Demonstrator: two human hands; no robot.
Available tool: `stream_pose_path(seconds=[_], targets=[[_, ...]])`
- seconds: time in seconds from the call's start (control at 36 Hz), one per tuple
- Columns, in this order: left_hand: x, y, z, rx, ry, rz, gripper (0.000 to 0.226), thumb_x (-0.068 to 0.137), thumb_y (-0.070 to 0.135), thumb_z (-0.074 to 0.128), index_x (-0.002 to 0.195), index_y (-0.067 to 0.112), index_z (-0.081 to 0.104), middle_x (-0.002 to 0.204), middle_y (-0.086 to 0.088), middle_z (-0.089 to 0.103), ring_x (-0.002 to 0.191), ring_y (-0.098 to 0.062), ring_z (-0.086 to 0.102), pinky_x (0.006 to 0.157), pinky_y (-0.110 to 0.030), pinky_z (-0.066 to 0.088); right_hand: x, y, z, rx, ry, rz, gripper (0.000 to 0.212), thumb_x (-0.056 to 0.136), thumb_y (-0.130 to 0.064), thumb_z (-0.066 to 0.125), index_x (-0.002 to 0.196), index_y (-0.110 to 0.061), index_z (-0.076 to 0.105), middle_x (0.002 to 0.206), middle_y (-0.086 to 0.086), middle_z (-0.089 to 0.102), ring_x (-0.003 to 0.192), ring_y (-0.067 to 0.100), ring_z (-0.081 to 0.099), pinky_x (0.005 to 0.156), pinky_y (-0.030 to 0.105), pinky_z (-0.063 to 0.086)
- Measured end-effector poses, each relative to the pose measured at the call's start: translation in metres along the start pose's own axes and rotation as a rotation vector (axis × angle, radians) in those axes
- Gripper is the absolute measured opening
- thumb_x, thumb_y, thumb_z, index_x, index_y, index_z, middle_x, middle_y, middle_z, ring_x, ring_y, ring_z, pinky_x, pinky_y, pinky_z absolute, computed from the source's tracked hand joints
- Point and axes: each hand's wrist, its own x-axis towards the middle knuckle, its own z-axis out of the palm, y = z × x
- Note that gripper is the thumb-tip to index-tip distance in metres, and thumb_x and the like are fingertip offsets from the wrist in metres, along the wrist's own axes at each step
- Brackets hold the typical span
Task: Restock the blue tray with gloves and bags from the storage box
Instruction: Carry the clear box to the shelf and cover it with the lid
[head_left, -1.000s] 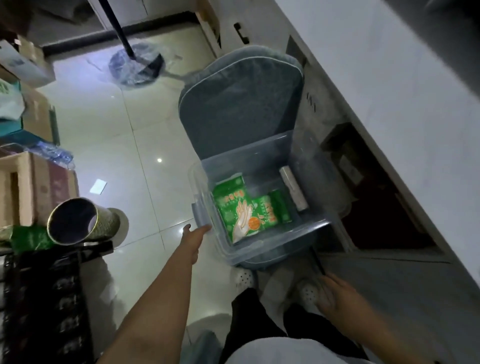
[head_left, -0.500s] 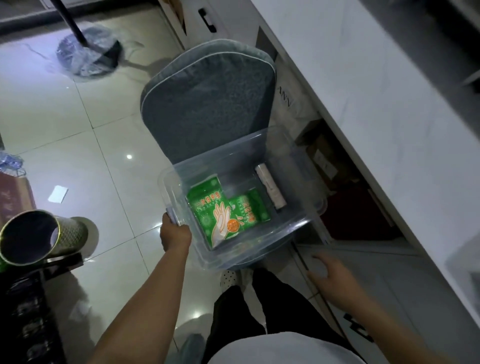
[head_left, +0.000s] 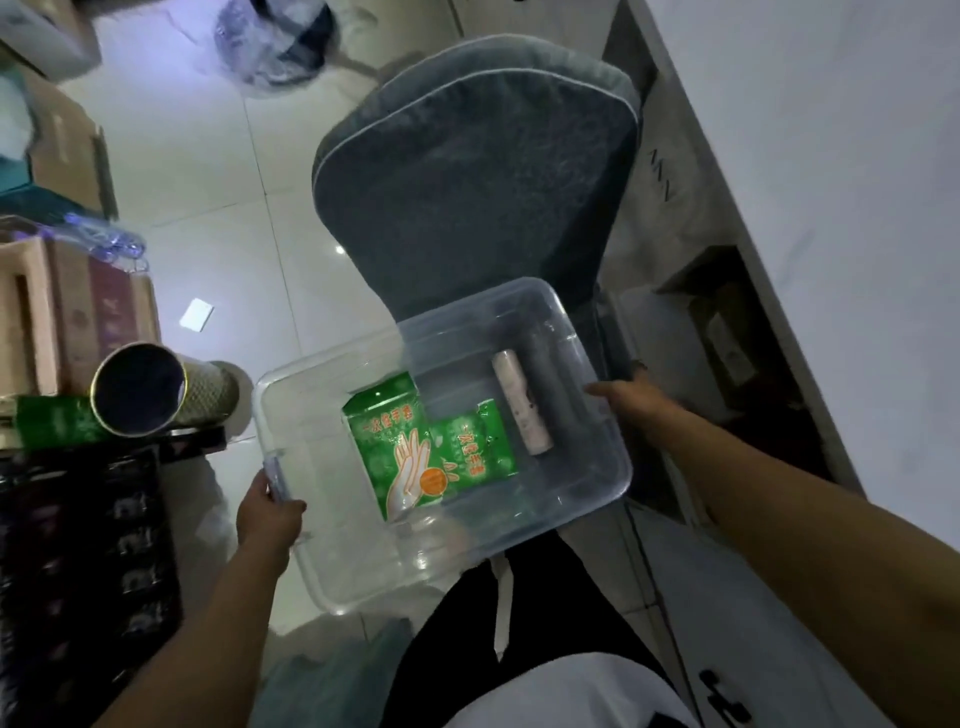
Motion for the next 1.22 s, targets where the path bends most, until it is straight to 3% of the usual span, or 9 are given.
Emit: stream_pose_path(seconds=[0.19,0.42,0.53,0.58,0.67,0.81,0.89,1.08,1.22], targets=[[0.014,-0.009,0.001,-0.058,-0.045,-0.069,0.071,0.078,-0.016,0.061,0.138,0.02,0.048,0.122,-0.024,0.059,0.102,-0.044,0.059,0.086,-0.06,0.052,0.042,-0.021,0.0,0.081,-0.221,0.091,0.03,0.076,-0.031,0.078,0.091,-0.005,0.07,0.056,0.002,0.07,0.049,0.017,0.068,0.043,0.024,0.05],[0.01,-0.002,0.001,-0.092,-0.048,-0.087,0.07,0.081,-0.017,0.059,0.139,0.02,0.047,0.122,-0.019,0.058,0.106,-0.041,0.058,0.089,-0.06,0.052,0.042,-0.016,-0.006,0.073,-0.27,0.114,0.042,0.08,-0.027,0.071,0.114,-0.002,0.068,0.11,0.017,0.072,0.104,0.036,0.067,0.099,0.049,0.05],[0.007,0.006,-0.004,-0.051,-0.076,-0.064,0.067,0.081,-0.015,0.06,0.139,0.018,0.049,0.123,-0.022,0.06,0.109,-0.044,0.058,0.085,-0.051,0.054,0.021,-0.012,0.003,0.148,-0.268,0.135,0.048,0.083,-0.031,0.063,0.121,-0.002,0.064,0.116,0.021,0.067,0.098,0.034,0.062,0.094,0.046,0.05],[0.004,0.013,-0.009,-0.014,-0.079,-0.043,0.066,0.081,-0.013,0.06,0.138,0.019,0.05,0.121,-0.021,0.061,0.105,-0.042,0.059,0.078,-0.045,0.055,0.005,-0.006,0.006,0.183,-0.247,0.135,0.043,0.084,-0.03,0.063,0.118,-0.003,0.065,0.109,0.02,0.07,0.084,0.031,0.067,0.074,0.039,0.058],[0.0,0.026,-0.016,0.015,-0.083,-0.007,0.065,0.081,-0.012,0.058,0.137,0.019,0.052,0.119,-0.018,0.063,0.093,-0.034,0.059,0.062,-0.033,0.051,-0.024,0.012,0.005,0.24,-0.185,0.149,0.034,0.085,-0.031,0.064,0.11,-0.008,0.066,0.09,0.013,0.072,0.065,0.024,0.069,0.047,0.026,0.052],[0.003,0.035,-0.019,0.08,-0.215,0.072,0.067,0.083,-0.011,0.054,0.14,0.023,0.051,0.12,-0.016,0.063,0.09,-0.029,0.058,0.048,-0.026,0.047,-0.092,0.075,0.01,0.272,0.018,0.149,0.026,0.084,-0.035,0.07,0.095,-0.012,0.066,0.088,0.008,0.069,0.079,0.026,0.068,0.066,0.032,0.054],[0.002,0.036,-0.016,0.159,-0.341,0.151,0.064,0.084,-0.011,0.052,0.138,0.025,0.052,0.115,-0.013,0.062,0.093,-0.029,0.057,0.05,-0.025,0.047,-0.142,0.119,0.025,0.414,0.226,0.159,0.023,0.085,-0.036,0.071,0.078,-0.015,0.065,0.074,0.0,0.064,0.064,0.013,0.063,0.053,0.023,0.05],[-0.016,0.041,0.002,0.443,-0.58,0.418,0.064,0.082,-0.012,0.055,0.138,0.019,0.052,0.103,-0.012,0.062,0.087,-0.029,0.056,0.042,-0.026,0.05,-0.256,0.226,0.06,0.681,0.492,0.327,0.037,0.083,-0.041,0.072,0.099,-0.009,0.062,0.091,0.007,0.065,0.072,0.02,0.061,0.054,0.028,0.046],[-0.072,0.047,0.044,0.742,-0.704,0.673,0.053,0.083,-0.009,0.055,0.133,0.006,0.052,0.108,-0.017,0.06,0.085,-0.033,0.056,0.072,-0.035,0.05,-0.343,0.313,0.098,0.859,0.658,0.478,0.035,0.085,-0.042,0.071,0.094,-0.008,0.064,0.087,0.011,0.065,0.082,0.032,0.065,0.079,0.047,0.056]])
